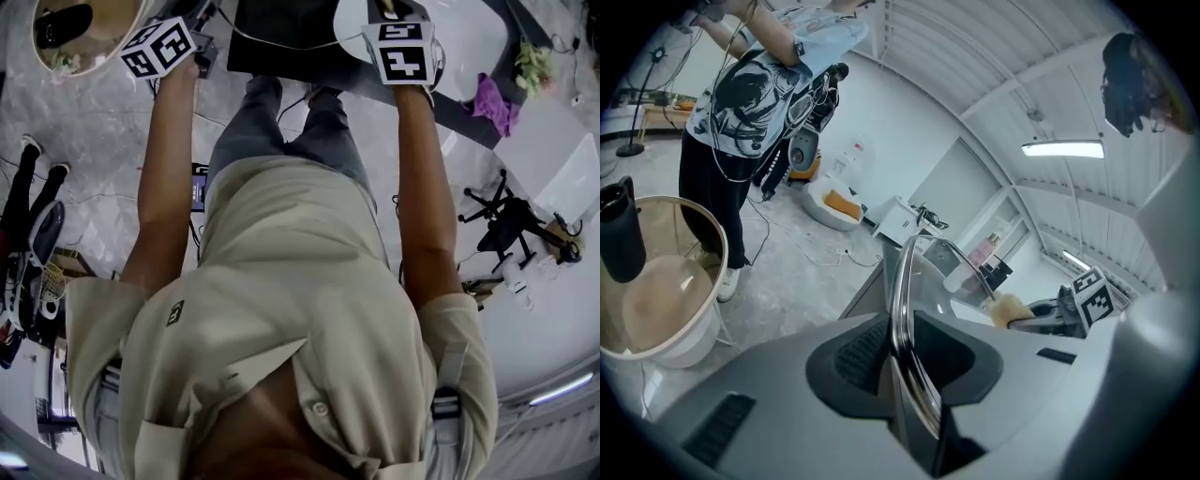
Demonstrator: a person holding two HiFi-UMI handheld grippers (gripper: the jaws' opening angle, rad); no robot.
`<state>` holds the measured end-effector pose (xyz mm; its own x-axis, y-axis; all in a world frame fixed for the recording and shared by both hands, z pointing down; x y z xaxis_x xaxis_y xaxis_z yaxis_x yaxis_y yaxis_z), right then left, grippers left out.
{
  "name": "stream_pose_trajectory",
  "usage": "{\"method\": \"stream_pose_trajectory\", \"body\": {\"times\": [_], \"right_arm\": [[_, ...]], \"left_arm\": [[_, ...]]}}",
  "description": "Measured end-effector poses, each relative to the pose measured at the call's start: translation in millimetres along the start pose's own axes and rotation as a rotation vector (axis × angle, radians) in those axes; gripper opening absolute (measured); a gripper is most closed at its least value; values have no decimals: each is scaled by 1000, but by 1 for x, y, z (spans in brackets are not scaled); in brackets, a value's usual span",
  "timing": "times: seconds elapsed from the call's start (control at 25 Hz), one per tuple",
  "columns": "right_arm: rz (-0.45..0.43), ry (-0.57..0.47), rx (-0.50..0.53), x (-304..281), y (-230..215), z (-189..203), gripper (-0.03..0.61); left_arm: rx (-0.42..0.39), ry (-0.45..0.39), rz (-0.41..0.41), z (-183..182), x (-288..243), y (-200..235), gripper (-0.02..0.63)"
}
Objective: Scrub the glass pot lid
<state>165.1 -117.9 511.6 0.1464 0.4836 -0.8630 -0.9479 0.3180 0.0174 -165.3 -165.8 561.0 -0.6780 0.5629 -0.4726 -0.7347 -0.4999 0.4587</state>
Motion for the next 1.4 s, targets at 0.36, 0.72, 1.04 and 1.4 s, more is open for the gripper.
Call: {"method": "stream_pose_trajectory", "body": {"times": [0.36, 0.72, 1.04, 1.4], "right_arm": [[-23, -29, -50, 24, -13, -7, 48], [-19, -74, -72, 49, -26, -14, 48], [-40, -136, -77, 69, -34, -22, 48], [-49, -323, -94, 145, -23, -56, 48]], "left_arm": [[-24, 39, -22, -9, -6, -3, 118], [-21, 70, -23, -13, -1, -10, 138], [-75, 38, -60, -31, 28, -19, 197], [-204, -157, -85, -111, 107, -39, 175]]}}
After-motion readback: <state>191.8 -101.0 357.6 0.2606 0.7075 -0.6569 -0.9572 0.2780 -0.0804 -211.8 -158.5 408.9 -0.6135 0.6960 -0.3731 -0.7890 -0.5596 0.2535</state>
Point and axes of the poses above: the fingertips, and each gripper's own axes: x backward along the fingers, y to its left, z out of its underside, the point moved 9 cm from there along x, backward along the fingers, and after that the axes turned 11 degrees about -x, right-handed, at the moved point
